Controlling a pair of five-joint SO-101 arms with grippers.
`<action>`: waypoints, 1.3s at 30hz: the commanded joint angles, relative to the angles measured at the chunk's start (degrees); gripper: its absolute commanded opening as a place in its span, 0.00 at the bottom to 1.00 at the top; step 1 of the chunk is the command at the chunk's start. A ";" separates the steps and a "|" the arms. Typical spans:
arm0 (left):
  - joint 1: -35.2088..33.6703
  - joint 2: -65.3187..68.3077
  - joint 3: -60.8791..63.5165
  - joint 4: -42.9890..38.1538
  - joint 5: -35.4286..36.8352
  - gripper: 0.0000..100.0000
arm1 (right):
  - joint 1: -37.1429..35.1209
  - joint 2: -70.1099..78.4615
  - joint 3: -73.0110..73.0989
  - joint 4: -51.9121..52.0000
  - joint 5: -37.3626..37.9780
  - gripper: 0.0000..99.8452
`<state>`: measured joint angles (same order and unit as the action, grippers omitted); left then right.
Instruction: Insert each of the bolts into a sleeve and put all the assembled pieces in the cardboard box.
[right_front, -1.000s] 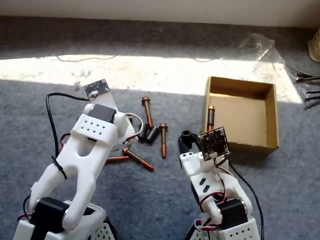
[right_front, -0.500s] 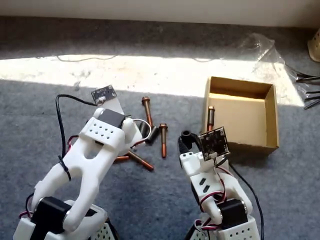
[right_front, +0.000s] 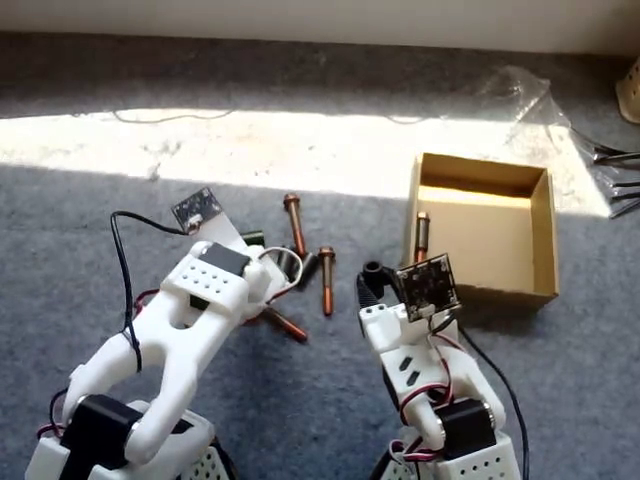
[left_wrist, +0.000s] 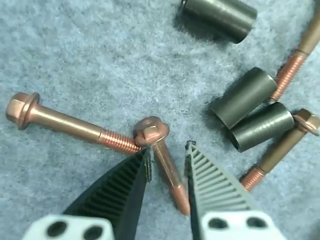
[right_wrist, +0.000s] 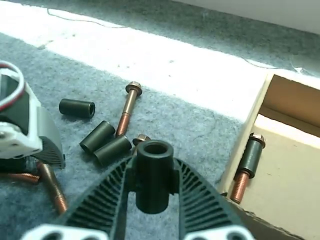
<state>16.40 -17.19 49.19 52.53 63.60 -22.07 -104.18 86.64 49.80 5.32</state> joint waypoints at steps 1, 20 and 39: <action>0.22 -0.31 -0.04 -0.97 0.44 0.12 | 0.04 -0.48 -0.92 -1.89 -0.44 0.00; -4.79 -0.66 1.01 -1.05 0.53 0.12 | 0.04 -0.48 -0.92 -1.89 -0.44 0.00; -3.91 -9.54 1.45 4.13 0.44 0.12 | 0.04 -0.48 -0.92 -1.89 -0.44 0.00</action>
<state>12.09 -23.78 50.59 55.87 63.60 -22.07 -104.18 86.64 49.80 5.32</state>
